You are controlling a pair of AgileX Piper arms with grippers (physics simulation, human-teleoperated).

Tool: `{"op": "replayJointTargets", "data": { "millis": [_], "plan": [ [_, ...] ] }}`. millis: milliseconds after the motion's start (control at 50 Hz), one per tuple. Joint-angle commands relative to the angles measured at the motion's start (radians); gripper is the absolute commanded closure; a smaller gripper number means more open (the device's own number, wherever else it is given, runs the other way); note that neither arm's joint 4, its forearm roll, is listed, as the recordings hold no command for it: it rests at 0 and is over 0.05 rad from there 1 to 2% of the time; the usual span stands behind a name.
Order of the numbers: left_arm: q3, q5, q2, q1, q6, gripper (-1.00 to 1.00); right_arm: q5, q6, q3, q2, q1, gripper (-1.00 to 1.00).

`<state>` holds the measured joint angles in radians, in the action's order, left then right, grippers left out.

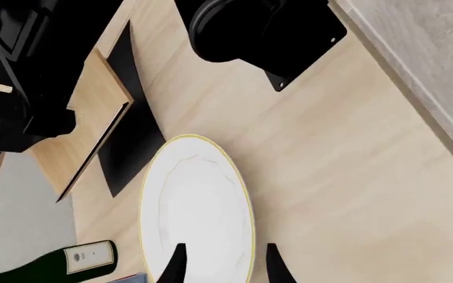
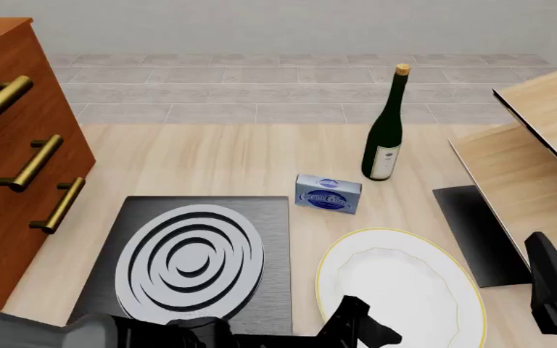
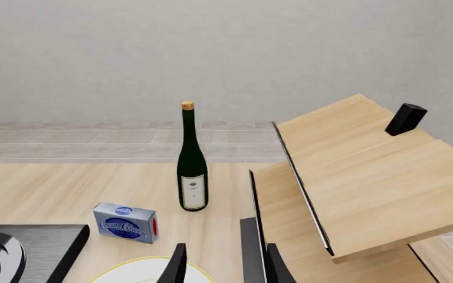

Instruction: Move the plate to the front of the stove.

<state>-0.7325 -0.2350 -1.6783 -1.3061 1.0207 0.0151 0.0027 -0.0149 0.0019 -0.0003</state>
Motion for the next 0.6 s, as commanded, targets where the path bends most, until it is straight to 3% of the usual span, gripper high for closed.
{"op": "replayJointTargets", "data": {
  "millis": [20,240,400,420,600],
  "plan": [
    [0.007,-0.03,-0.033,0.005,-0.008,-1.0,0.0,0.0,0.0,0.0,0.0,-1.0],
    [0.013,-0.071,-0.073,-0.002,-0.021,-1.0,0.0,0.0,0.0,0.0,0.0,-1.0],
    [0.023,-0.105,-0.108,0.016,0.001,-1.0,0.0,0.0,0.0,0.0,0.0,-1.0],
    [0.042,-0.134,-0.124,0.021,0.039,-1.0,0.0,0.0,0.0,0.0,0.0,-1.0],
    [0.042,-0.149,-0.148,0.042,0.04,-1.0,0.0,0.0,0.0,0.0,0.0,-1.0]
  ]
}}
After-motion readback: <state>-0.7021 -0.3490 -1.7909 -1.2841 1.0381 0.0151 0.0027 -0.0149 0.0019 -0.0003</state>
